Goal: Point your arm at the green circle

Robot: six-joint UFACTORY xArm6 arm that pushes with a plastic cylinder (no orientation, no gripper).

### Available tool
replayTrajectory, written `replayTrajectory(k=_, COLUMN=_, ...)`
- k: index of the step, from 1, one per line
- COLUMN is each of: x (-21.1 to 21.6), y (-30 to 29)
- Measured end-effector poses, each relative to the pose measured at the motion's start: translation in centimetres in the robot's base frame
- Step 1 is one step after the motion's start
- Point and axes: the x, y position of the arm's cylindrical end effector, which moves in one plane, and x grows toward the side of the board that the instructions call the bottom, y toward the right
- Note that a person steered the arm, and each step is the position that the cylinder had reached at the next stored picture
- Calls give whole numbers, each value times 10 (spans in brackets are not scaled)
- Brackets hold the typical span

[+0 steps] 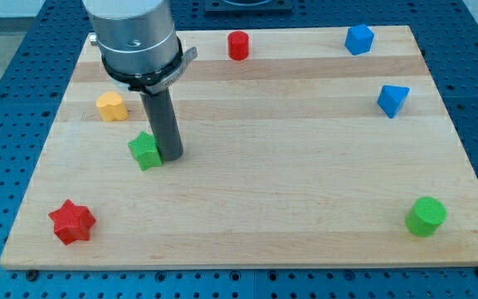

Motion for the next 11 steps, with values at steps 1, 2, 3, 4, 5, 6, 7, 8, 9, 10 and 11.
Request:
replayTrajectory(k=1, x=-1, y=-7)
replayTrajectory(k=2, x=-1, y=-17)
replayTrajectory(k=3, x=-1, y=-18)
replayTrajectory(k=4, x=-1, y=-34)
replayTrajectory(k=5, x=-1, y=-39)
replayTrajectory(k=6, x=-1, y=-40)
replayTrajectory(k=7, x=-1, y=-66)
replayTrajectory(k=8, x=-1, y=-75)
replayTrajectory(k=9, x=-3, y=-76)
replayTrajectory(k=10, x=-38, y=-78)
replayTrajectory(k=11, x=-41, y=-78)
